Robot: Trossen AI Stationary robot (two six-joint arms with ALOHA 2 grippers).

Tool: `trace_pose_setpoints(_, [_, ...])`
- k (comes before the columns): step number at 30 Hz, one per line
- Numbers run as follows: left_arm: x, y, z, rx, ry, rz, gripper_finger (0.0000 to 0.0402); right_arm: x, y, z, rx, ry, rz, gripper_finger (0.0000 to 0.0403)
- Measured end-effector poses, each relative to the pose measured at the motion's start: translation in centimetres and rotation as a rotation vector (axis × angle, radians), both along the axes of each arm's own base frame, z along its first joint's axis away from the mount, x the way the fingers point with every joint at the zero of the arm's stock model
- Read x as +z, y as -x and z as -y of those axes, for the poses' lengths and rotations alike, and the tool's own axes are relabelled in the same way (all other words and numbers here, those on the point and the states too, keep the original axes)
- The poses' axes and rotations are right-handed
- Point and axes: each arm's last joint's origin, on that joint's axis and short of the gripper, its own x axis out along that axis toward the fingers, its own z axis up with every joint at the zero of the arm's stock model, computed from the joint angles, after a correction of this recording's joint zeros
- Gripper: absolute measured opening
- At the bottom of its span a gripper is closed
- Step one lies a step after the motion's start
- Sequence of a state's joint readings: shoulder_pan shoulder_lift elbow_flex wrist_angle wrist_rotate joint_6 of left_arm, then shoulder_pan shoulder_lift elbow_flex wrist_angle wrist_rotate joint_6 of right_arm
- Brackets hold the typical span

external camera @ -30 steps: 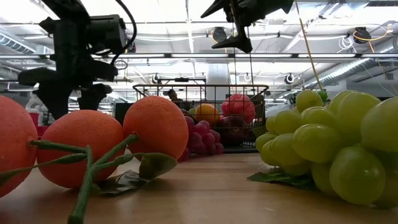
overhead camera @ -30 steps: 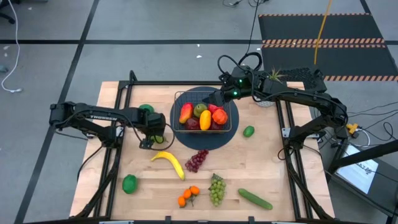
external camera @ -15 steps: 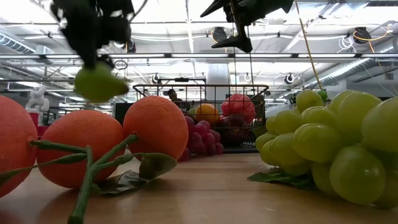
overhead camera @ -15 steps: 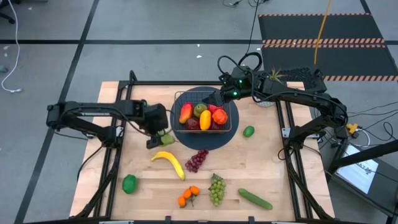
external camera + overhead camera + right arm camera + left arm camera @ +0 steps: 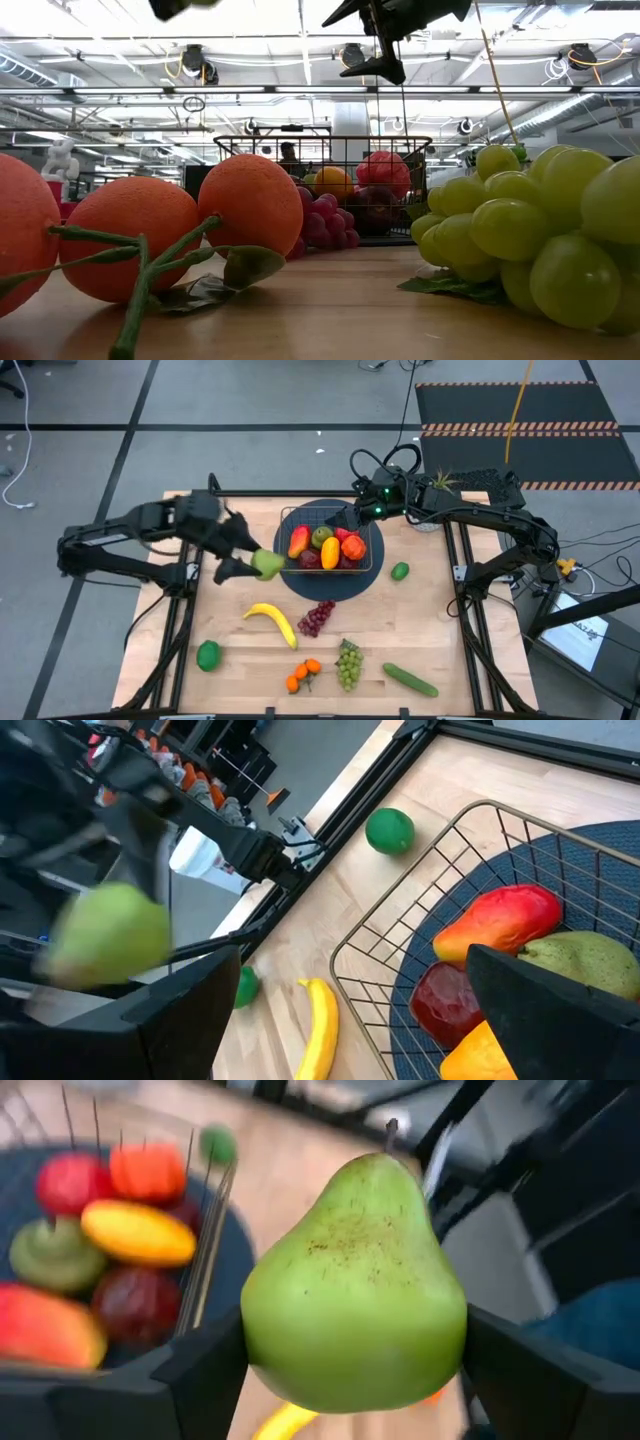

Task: Build produce basket
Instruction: Put the green pear into the wire basket

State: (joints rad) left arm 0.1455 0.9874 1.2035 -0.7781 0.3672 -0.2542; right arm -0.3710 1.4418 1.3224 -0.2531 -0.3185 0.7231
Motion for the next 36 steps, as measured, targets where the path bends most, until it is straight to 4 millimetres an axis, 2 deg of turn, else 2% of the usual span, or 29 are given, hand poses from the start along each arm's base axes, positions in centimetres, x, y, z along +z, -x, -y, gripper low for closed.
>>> trace_pose_setpoints(6, [3.8, 1.3, 0.2, 0.039, 0.051, 0.32, 0.0333, 0.0, -0.1, -0.2, 0.003, -0.009, 0.001, 0.038])
trace_pose_setpoints(14, [6.7, 2.0, 0.3, 0.058, 0.15, 0.577, 0.0334, 0.0, -0.2, -0.6, 0.031, 0.028, -0.005, 0.038])
trace_pose_setpoints(20, [7.5, 2.1, 0.2, 0.119, 0.275, 0.635, 0.0335, 0.0, 0.0, -0.1, 0.027, 0.055, -0.006, 0.038])
trace_pose_setpoints(26, [7.6, 2.0, 0.1, 0.143, 0.347, 0.621, 0.0335, 0.0, 0.2, 0.6, 0.032, 0.097, -0.007, 0.038])
trace_pose_setpoints(32, [7.4, 1.7, 0.1, 0.163, 0.404, 0.596, 0.0335, 0.0, 0.4, 0.8, 0.132, 0.12, 0.02, 0.038])
trace_pose_setpoints(36, [7.3, 1.5, 0.0, 0.177, 0.374, 0.604, 0.0335, 0.1, 0.4, 0.7, 0.189, 0.174, 0.032, 0.038])
